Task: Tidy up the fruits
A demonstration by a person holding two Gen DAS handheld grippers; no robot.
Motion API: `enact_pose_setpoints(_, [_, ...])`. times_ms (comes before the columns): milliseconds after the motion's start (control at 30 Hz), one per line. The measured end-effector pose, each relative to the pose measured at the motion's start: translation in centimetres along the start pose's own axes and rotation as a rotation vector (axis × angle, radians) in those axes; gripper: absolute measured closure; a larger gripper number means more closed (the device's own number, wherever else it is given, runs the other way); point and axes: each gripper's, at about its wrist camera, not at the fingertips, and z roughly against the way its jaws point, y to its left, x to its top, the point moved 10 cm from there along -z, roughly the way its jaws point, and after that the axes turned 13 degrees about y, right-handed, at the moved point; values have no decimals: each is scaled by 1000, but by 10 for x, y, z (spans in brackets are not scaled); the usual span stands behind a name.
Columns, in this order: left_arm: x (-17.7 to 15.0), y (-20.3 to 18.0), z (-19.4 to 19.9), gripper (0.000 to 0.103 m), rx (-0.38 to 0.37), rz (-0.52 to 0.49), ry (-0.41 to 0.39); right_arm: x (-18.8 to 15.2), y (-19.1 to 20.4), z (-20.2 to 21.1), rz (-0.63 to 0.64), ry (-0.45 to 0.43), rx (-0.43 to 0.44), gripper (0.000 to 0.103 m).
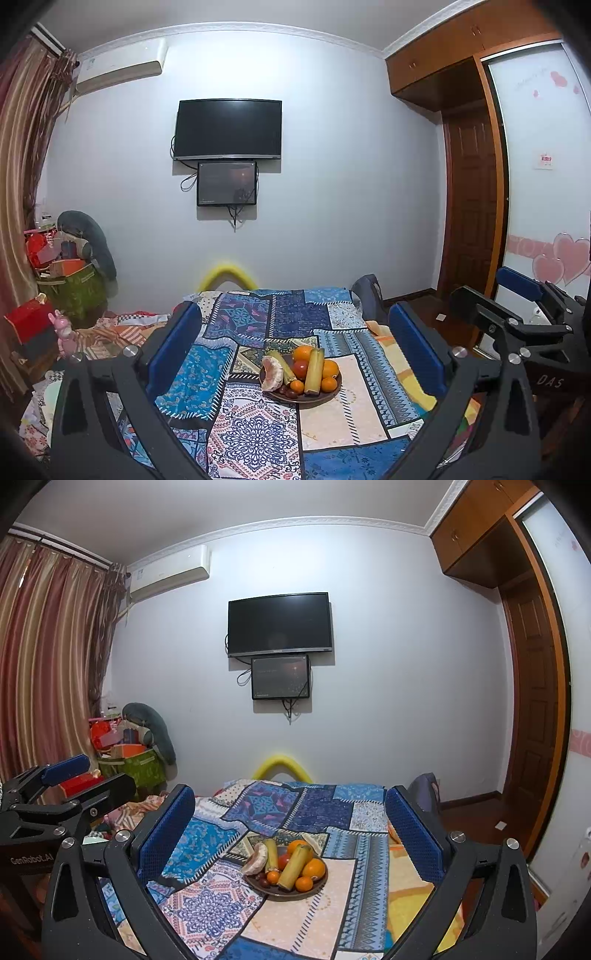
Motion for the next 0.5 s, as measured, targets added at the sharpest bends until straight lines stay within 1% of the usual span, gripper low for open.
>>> enact_pose_setpoints(500, [-1,-2,1,0,-20,-1,0,3,1,5,-6,-6,7,0])
